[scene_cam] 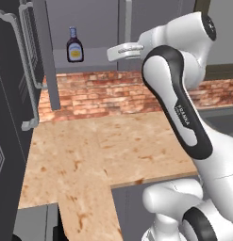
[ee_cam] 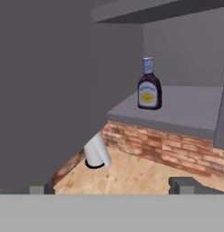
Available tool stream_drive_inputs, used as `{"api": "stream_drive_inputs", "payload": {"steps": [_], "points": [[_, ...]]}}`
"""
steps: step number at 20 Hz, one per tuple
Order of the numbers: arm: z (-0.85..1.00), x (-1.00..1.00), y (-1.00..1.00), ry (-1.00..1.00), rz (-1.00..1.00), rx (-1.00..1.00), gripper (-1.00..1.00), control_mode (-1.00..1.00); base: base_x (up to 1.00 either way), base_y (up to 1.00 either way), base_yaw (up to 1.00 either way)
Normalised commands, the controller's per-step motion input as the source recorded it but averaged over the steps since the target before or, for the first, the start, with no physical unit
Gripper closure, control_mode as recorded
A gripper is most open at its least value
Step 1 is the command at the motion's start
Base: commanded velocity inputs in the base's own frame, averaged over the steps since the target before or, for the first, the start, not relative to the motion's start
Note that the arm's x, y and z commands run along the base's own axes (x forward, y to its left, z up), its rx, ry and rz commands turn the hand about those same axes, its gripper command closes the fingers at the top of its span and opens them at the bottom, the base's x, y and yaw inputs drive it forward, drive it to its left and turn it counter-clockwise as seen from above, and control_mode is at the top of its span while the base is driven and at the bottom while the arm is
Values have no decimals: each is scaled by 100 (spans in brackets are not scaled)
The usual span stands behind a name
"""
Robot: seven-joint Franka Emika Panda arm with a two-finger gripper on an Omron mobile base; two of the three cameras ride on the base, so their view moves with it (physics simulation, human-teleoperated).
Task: The dining table condiment station is running low on condiment bottle. Refill the condiment station by opening the cabinet and taking the condiment bottle from the cabinet and placing it on the dining table.
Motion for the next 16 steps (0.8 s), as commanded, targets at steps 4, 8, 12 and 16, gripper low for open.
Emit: {"api": "stream_drive_inputs", "payload": {"steps": [4,8,12,16], "points": [[2,20,25,0,0,-8,-100,-100,0,0,0],[0,17,13,0,0,-14,-100,-100,0,0,0],[0,15,6,-6,0,-12,-100,-100,0,0,0],[0,24,3,-5,-2,-5,-100,-100,0,0,0]]}}
